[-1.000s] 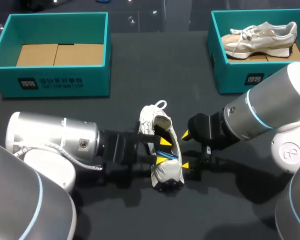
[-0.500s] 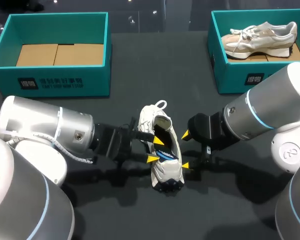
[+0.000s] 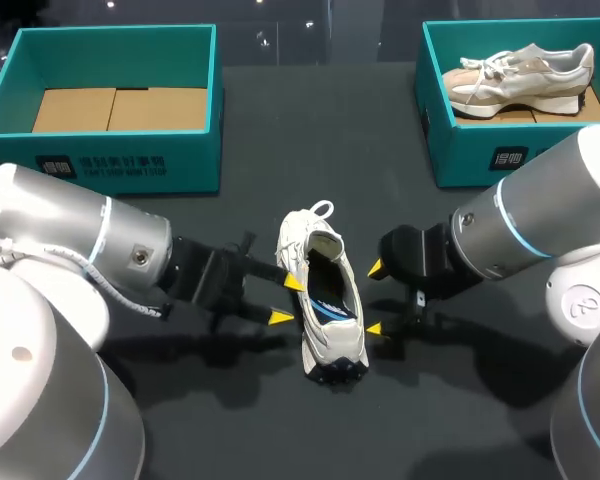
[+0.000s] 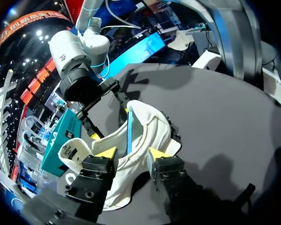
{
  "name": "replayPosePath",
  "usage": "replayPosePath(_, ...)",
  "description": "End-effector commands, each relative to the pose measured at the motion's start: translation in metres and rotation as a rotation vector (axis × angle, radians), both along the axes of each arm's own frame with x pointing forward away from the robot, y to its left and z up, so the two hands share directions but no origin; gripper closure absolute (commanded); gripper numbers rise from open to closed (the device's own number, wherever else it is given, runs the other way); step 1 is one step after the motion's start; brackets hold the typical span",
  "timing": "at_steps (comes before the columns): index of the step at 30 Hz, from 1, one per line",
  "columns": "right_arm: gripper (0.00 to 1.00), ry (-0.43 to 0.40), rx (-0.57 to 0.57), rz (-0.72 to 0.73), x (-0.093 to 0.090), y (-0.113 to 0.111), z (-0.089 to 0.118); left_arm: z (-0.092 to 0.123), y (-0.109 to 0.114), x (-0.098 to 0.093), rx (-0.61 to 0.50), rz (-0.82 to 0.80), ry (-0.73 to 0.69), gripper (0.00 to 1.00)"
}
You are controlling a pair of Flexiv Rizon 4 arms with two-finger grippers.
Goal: Take the shoe out of the shoebox, open the shoe tongue, remove and reinsert the insole, then place the shoe into the shoebox
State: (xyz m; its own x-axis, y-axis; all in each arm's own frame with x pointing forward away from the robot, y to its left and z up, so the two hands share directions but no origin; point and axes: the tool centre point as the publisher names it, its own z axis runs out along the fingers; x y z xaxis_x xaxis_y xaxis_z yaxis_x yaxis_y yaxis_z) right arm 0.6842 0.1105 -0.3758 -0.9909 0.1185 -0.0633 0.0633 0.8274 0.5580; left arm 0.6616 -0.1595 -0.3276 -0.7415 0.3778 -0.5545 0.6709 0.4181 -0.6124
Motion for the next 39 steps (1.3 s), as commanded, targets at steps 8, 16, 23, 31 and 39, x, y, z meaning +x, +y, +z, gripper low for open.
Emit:
replayPosePath(8,0.0,0.002,-0.039,-0.037,-0.019,-0.057,0.026,0.03,0.044,0.0,0.089,-0.126,0.06,0.62)
replayPosePath(16,0.0,0.015,-0.058,-0.036,-0.021,-0.07,0.032,0.043,0.063,-0.001,0.126,-0.215,0.11,0.62)
replayPosePath(23,0.0,0.015,-0.058,-0.036,-0.021,-0.07,0.032,0.063,0.08,-0.003,0.235,-0.343,0.098,1.0)
replayPosePath(31,0.0,0.015,-0.058,-0.036,-0.021,-0.07,0.032,0.071,0.084,-0.004,0.209,-0.397,0.061,1.0)
replayPosePath(39,0.0,0.015,-0.058,-0.036,-0.021,-0.07,0.032,0.07,0.082,-0.005,0.234,-0.408,0.048,1.0)
